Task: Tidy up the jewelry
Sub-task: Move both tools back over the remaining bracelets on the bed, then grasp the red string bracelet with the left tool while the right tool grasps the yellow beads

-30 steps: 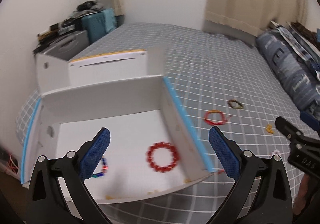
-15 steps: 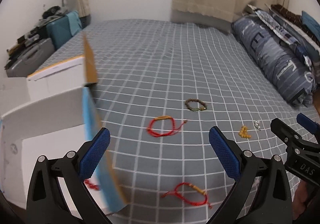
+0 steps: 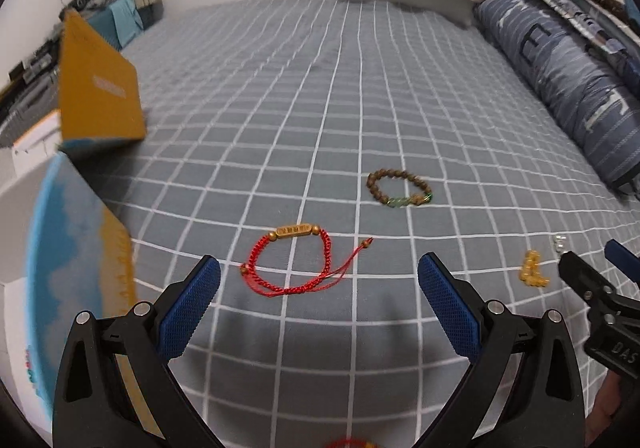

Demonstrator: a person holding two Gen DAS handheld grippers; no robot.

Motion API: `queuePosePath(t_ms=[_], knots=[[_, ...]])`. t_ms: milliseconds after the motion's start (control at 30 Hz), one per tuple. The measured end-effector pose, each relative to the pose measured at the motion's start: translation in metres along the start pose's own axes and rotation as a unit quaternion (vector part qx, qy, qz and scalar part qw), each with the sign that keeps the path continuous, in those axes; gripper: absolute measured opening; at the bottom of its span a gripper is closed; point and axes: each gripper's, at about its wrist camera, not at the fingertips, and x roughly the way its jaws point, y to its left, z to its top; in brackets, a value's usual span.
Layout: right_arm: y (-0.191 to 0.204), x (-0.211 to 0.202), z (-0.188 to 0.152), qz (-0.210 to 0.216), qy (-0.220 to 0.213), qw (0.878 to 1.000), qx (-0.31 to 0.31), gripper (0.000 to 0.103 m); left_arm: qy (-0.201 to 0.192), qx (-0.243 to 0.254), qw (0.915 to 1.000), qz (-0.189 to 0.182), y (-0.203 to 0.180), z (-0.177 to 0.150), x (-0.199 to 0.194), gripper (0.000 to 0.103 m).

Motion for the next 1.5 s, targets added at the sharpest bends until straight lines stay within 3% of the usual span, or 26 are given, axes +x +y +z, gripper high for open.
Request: queuePosePath(t_ms=[167, 567, 733, 867, 1000, 1133, 1300, 1367, 1500], knots=[[-0.004, 0.025, 0.0, 0.004, 0.018, 1.0, 0.001, 0.093, 0.019, 0.002, 0.9997, 0.012, 0.002, -0.001, 0.028, 0.097], [-0.001, 0.067, -0.008, 0.014, 0.07, 0.997, 0.0, 0.066, 0.04, -0.021, 0.9989, 0.009, 0.016, 0.0, 0.063, 0.097], [-0.003, 0.077, -0.012, 0.011, 0.086, 0.996, 0.004, 0.055, 0.053, -0.027, 0.9982, 0.009, 0.019, -0.004, 0.072, 0.092], [-0.004, 0.077, -0.012, 0.008, 0.087, 0.996, 0.009, 0.038, 0.052, -0.031, 0.9981, 0.01, 0.021, -0.005, 0.07, 0.075], [-0.004, 0.077, -0.012, 0.004, 0.088, 0.996, 0.01, 0.019, 0.056, -0.024, 0.9981, 0.009, 0.022, -0.006, 0.066, 0.042], [-0.005, 0.077, -0.012, 0.004, 0.085, 0.996, 0.013, 0.018, 0.057, -0.025, 0.9981, 0.005, 0.022, -0.006, 0.062, 0.017], [-0.006, 0.072, -0.01, 0.004, 0.078, 0.997, 0.018, 0.018, 0.052, -0.02, 0.9984, -0.001, 0.021, -0.007, 0.057, 0.014], [-0.006, 0.067, -0.01, 0.006, 0.073, 0.997, 0.019, 0.009, 0.052, -0.021, 0.9984, -0.01, 0.021, -0.007, 0.053, 0.014], [-0.003, 0.061, -0.009, 0.007, 0.065, 0.998, 0.015, 0.009, 0.045, -0.018, 0.9987, -0.011, 0.019, -0.007, 0.047, 0.014]])
